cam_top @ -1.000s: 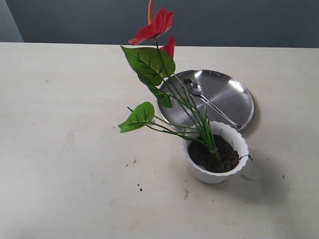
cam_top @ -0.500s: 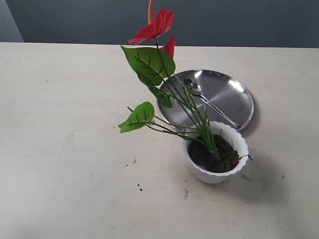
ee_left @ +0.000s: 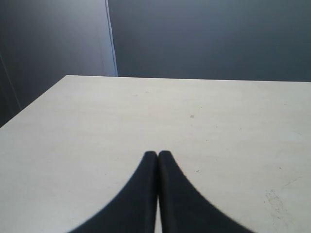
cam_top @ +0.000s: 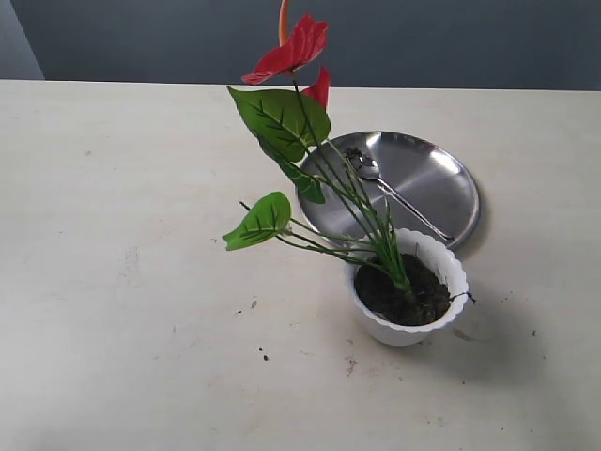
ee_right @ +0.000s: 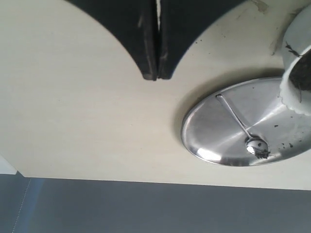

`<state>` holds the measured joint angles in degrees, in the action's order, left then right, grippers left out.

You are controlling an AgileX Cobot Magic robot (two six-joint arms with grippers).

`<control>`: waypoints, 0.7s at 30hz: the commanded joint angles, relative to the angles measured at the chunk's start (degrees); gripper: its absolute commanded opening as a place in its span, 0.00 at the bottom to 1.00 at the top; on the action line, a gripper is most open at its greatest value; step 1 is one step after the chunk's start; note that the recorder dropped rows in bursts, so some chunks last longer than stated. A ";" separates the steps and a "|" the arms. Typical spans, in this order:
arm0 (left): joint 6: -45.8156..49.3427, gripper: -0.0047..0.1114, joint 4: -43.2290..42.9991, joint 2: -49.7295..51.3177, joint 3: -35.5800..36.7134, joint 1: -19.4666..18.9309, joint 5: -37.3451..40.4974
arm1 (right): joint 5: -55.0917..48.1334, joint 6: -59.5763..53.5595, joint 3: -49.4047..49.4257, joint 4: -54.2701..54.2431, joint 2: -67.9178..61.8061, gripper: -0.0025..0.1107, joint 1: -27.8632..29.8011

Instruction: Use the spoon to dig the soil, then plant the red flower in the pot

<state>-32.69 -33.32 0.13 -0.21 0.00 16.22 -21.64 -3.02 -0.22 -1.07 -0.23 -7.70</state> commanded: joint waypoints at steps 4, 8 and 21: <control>-0.14 0.04 0.06 -0.13 0.21 -0.05 0.12 | 1.06 0.18 0.22 0.61 0.23 0.02 0.38; -0.14 0.04 0.06 -0.13 0.21 -0.05 0.12 | 1.06 1.81 0.22 0.39 0.23 0.02 0.38; -0.14 0.04 0.06 -0.13 0.21 -0.05 0.12 | 1.06 4.31 0.22 0.39 0.23 0.02 0.38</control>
<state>-32.69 -33.32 0.13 -0.21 0.00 16.22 -21.43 1.04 -0.22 -0.96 -0.23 -7.60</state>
